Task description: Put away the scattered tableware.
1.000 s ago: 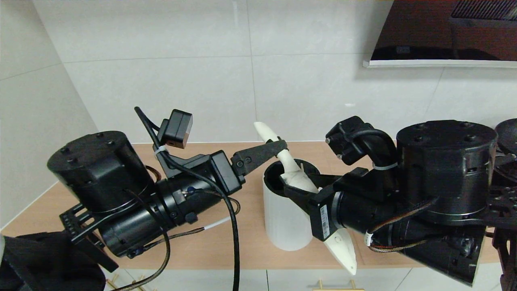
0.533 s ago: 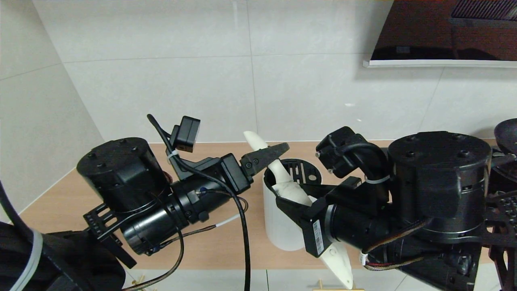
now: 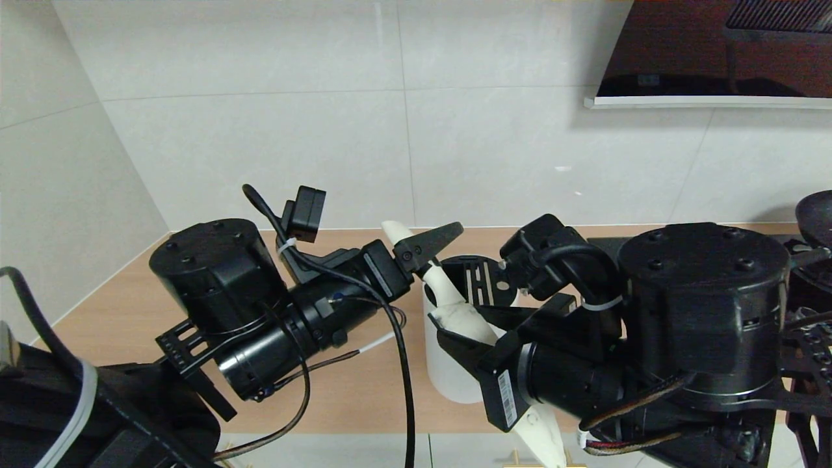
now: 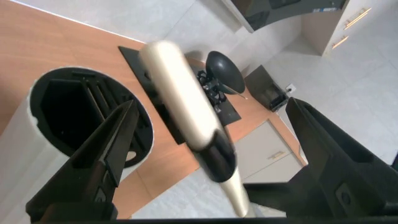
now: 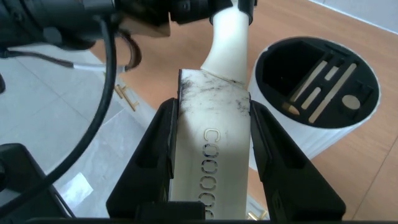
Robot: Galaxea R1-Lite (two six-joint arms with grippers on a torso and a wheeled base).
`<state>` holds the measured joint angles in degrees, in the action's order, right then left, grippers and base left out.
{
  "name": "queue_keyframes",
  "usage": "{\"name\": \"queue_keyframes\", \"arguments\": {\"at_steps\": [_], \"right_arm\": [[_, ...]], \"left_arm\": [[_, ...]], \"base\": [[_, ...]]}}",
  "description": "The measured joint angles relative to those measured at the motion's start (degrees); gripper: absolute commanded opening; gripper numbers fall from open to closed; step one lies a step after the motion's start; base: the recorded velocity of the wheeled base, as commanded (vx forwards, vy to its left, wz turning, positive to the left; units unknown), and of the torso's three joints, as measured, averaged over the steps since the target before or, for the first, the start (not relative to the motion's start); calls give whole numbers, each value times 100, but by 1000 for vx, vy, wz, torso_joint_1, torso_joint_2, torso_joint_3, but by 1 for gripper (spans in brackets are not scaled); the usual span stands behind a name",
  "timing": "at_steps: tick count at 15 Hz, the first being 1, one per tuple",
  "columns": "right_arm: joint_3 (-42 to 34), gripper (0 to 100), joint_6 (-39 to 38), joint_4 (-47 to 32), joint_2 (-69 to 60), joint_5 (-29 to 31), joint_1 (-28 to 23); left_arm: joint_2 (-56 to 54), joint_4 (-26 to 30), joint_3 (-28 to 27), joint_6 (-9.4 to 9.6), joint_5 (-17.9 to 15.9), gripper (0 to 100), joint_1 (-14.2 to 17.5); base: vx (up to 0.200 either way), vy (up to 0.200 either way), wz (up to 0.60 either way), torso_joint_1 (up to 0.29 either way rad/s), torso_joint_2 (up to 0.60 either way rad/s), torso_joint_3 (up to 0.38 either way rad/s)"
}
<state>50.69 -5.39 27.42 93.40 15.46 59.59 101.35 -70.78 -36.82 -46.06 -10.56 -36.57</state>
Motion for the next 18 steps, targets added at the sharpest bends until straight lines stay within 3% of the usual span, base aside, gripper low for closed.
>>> {"name": "queue_keyframes", "arguments": {"at_steps": [7, 8, 18], "right_arm": [[-6, 0, 2, 0, 0, 2, 5], [-6, 0, 4, 0, 1, 0, 5], [16, 0, -13, 193, 22, 0, -11]], "left_arm": [[55, 5, -20, 2, 27, 100, 0], [60, 5, -20, 2, 27, 0, 0], [61, -17, -4, -9, 11, 0, 5]], "base": [[0, 0, 0, 0, 0, 0], [0, 0, 0, 0, 0, 0], [0, 0, 0, 0, 0, 0]]}}
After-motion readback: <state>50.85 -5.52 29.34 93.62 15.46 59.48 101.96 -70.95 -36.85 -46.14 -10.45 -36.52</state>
